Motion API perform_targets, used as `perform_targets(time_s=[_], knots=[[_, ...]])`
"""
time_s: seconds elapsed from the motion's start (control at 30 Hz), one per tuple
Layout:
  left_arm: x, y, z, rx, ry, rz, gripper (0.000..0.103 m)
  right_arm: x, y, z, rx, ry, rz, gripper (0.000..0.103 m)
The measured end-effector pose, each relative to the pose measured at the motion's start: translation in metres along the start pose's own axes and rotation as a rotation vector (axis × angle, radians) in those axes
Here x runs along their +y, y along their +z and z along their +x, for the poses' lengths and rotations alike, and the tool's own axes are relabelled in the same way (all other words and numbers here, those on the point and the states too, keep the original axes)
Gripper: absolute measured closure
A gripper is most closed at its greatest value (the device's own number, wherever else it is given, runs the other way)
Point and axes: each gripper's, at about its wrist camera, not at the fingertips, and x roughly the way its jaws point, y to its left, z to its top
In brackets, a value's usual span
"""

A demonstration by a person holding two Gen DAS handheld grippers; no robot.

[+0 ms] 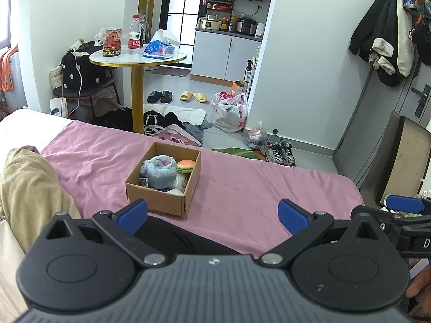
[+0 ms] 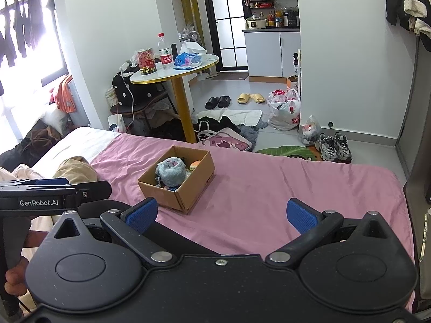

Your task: Organize soft objects

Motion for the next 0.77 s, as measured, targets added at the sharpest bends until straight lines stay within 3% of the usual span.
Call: perform_targets(time_s=[0.77], knots=[[0.014,-0.002,0.004,0.015,0.007,-0.024,0.001,-0.001,-0.004,0.004,0.010,0.005,0.002,0.000]])
